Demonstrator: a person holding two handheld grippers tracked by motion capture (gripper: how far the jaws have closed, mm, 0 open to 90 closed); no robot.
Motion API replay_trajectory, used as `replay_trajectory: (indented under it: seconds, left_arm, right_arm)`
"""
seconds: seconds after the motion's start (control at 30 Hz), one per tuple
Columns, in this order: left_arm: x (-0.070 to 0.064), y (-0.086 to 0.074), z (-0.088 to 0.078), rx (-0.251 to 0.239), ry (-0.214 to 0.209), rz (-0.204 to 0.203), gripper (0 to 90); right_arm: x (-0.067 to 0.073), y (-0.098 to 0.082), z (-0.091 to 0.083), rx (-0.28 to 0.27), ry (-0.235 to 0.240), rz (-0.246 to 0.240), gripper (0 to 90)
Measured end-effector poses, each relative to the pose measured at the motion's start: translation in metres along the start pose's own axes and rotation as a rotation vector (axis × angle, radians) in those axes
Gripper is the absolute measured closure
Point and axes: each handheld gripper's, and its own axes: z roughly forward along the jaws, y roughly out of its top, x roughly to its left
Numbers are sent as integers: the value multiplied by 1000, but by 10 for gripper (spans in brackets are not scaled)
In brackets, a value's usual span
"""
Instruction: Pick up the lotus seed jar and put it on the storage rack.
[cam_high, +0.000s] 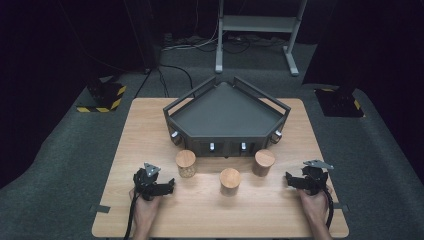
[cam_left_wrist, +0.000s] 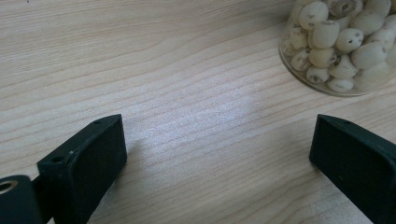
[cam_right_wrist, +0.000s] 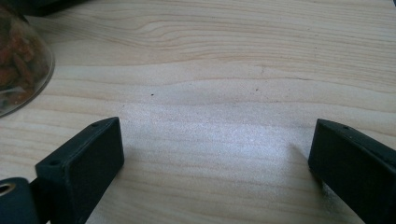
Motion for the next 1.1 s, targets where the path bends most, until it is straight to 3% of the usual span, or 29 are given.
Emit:
replay_trajectory:
  seconds: [0.63, 1.1]
  left_arm:
    - [2, 1, 0, 4, -10, 14, 18]
    - [5, 7, -8, 18, -62, 52, 4]
  right_arm:
    - [1, -1, 0, -4, -2, -4, 31]
    - [1, 0, 0, -4, -2, -2, 32]
